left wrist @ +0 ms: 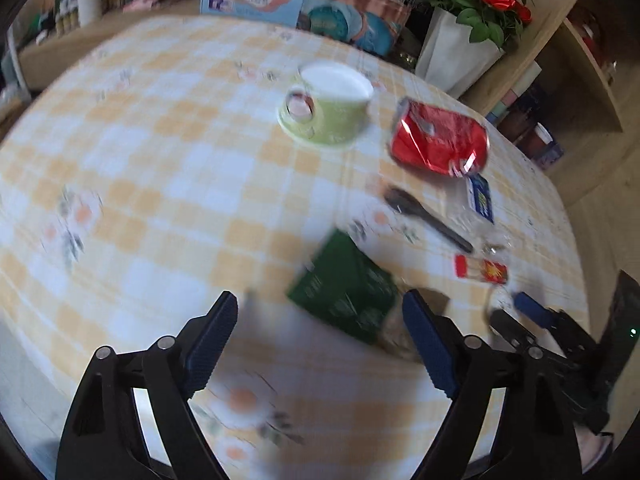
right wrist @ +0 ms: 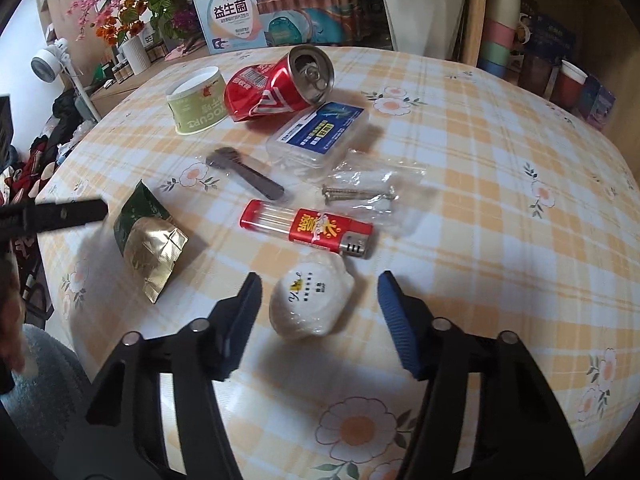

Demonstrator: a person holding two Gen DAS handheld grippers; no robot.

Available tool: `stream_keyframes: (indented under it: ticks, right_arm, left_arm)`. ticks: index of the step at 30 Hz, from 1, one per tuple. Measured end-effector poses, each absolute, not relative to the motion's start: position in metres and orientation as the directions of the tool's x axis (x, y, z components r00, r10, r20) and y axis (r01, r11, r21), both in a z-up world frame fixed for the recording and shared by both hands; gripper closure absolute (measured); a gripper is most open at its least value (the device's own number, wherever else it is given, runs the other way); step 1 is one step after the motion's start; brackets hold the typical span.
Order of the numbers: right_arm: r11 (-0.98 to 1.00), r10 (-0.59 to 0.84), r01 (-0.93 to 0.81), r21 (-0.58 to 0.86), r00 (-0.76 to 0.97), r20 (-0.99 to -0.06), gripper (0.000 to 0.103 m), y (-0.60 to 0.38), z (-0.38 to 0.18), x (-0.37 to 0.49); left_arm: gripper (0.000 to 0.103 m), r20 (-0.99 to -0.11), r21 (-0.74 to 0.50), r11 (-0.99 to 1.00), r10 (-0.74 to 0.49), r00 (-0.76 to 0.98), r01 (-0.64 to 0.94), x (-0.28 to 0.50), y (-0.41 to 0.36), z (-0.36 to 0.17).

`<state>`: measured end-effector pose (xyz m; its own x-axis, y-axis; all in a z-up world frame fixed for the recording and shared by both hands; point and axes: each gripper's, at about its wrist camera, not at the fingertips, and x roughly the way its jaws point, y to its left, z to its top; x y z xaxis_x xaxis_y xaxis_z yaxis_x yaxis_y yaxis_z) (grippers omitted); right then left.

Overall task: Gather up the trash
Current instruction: 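Grasp the green packet with the left tool while the right tool grasps the white round packet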

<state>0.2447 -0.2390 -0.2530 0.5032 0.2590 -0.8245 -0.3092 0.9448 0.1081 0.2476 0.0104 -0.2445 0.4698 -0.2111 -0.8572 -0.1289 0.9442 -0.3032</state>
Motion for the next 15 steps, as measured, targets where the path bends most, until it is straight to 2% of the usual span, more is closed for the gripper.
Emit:
stream_keyframes:
  ticks: [2, 7, 15]
  right_arm:
    - [0.944, 0.259, -0.312, 0.106, 0.502, -0.825, 0.056, -0.237, -0.254, 0.244]
    - [0.943, 0.269, -0.311, 0.114, 0.518, -0.812, 0.057, -0.240, -0.256, 0.240]
    - [0.946, 0.276, -0.302, 0.121, 0.545, -0.792, 0.058, -0.243, -0.257, 0.239]
  left_arm:
    - [0.026, -0.857, -0.358, 0.920, -0.256, 0.448, -0.158, 0.238, 0.002, -0.253]
    - [0.029, -0.846, -0.409, 0.882, -0.271, 0.460, -0.232, 0.241, -0.007, -0.255]
    - [0.029, -0.871, -0.256, 0.922, -0.091, 0.483, -0.289, 0.262, -0.028, -0.256]
